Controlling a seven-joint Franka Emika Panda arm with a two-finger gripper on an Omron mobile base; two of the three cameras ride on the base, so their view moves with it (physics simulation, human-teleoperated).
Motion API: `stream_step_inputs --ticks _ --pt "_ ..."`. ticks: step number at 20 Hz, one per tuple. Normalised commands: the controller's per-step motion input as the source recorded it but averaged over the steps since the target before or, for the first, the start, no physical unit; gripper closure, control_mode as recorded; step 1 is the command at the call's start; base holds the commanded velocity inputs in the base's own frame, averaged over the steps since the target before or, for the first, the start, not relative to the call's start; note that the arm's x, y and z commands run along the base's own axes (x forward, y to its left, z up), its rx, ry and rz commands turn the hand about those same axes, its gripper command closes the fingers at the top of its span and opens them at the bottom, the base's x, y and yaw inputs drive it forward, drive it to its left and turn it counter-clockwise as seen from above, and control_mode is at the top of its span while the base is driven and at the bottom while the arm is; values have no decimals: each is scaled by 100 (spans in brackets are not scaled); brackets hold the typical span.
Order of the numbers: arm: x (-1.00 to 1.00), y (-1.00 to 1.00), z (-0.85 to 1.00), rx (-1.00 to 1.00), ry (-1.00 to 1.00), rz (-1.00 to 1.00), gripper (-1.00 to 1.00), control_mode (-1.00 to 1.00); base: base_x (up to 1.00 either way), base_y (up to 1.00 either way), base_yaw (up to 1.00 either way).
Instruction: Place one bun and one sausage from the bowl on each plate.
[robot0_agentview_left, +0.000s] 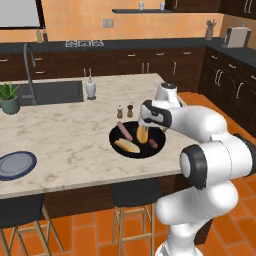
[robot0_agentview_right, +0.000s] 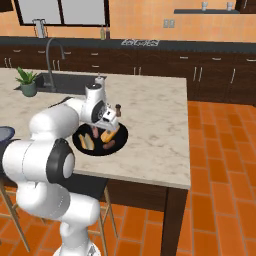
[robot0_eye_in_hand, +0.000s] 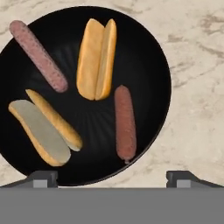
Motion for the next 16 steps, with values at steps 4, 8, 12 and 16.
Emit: stream_step_inputs --ticks 4,8,12,16 --pt "52 0 -48 0 5 0 -100 -100 0 0 0" --pt "65 0 -40 0 1 0 -100 -100 0 0 0" --pt "66 0 -32 0 0 0 -100 -100 0 0 0" --pt "70 0 -36 0 0 -1 -100 -100 0 0 0"
